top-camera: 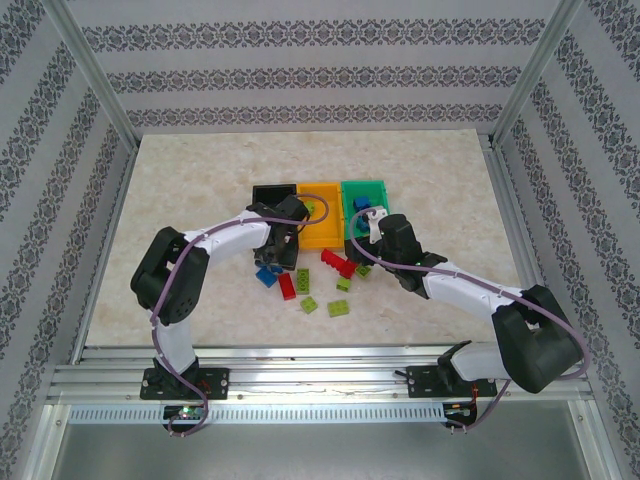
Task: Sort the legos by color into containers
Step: Pick up the lego from the center of the table.
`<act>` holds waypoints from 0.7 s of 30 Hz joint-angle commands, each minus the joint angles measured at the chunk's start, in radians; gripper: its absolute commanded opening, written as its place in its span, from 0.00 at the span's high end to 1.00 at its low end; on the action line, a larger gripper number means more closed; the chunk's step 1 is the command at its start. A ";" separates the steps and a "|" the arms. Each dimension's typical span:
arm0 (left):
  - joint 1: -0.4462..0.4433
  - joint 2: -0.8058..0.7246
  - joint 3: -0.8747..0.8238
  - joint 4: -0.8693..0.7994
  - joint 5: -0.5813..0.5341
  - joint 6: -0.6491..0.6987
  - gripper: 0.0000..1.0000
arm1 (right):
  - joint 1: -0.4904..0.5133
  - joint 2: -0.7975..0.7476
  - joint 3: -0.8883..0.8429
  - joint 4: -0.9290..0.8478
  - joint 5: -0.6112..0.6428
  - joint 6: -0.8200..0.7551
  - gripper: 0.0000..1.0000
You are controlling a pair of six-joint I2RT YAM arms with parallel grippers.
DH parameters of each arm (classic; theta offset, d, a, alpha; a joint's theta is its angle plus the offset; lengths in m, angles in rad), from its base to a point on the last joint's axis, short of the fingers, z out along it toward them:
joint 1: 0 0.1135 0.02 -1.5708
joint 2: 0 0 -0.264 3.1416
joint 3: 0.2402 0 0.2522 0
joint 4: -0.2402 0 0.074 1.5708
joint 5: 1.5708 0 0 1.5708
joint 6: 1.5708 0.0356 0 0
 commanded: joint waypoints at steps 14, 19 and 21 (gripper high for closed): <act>-0.057 -0.021 0.050 -0.044 -0.028 0.007 0.69 | -0.016 -0.022 -0.017 0.008 -0.016 0.022 0.45; -0.069 -0.084 0.118 -0.066 -0.022 0.004 0.69 | -0.022 -0.036 -0.031 0.021 -0.010 0.032 0.46; -0.074 -0.097 0.149 -0.066 -0.013 0.004 0.69 | -0.035 -0.047 -0.039 0.026 -0.020 0.045 0.46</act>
